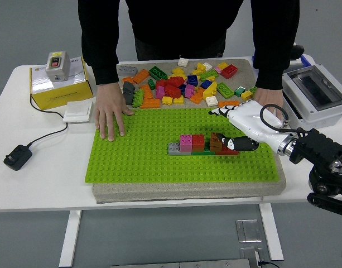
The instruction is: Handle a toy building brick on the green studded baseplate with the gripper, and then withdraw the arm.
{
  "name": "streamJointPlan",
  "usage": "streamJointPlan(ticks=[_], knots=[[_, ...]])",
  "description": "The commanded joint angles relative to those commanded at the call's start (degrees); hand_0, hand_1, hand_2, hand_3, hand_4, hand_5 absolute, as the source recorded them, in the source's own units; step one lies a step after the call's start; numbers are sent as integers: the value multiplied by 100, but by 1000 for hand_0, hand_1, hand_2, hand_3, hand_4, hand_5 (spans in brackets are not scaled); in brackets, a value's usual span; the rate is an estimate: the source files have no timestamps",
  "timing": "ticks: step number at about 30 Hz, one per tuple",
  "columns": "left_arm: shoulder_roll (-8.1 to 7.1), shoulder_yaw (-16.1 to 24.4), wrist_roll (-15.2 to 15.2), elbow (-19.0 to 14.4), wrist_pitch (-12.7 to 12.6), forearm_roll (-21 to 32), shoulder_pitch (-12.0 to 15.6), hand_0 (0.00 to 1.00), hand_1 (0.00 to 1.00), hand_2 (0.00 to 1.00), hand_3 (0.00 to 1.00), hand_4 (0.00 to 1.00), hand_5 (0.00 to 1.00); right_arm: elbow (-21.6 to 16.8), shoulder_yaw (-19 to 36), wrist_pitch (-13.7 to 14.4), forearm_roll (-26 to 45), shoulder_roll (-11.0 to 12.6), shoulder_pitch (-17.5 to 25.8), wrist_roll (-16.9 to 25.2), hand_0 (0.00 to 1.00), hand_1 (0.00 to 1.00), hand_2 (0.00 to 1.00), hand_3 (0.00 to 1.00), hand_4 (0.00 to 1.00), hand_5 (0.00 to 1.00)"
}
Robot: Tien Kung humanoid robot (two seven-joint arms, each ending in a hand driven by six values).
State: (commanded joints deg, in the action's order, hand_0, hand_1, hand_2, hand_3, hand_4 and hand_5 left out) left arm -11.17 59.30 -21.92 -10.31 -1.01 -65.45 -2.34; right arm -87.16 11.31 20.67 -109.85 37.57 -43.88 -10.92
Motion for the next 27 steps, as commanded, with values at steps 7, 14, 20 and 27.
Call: streamJointPlan(ticks=[7, 14, 20, 27], knots=[[-2, 41, -15, 0, -3, -30, 9, 656, 634, 544, 605, 89, 690, -162, -19, -99, -40, 90, 126, -135, 122, 192, 790, 746, 2, 461], [27, 363, -153, 0, 3, -371, 34, 656, 634, 545, 606, 91, 688, -205, -26, -189, -159, 100, 161, -229, 117, 182, 791, 776, 2, 348], [30, 899, -313, 0, -29, -969, 77, 657, 634, 548, 609, 94, 689, -184, -31, -229, -176, 86, 166, -243, 113, 182, 791, 791, 2, 295], [41, 944, -298, 0, -53, -1025, 77, 674, 664, 591, 623, 95, 691, -54, -126, -221, -95, -3, 146, -206, 113, 182, 786, 771, 2, 293]])
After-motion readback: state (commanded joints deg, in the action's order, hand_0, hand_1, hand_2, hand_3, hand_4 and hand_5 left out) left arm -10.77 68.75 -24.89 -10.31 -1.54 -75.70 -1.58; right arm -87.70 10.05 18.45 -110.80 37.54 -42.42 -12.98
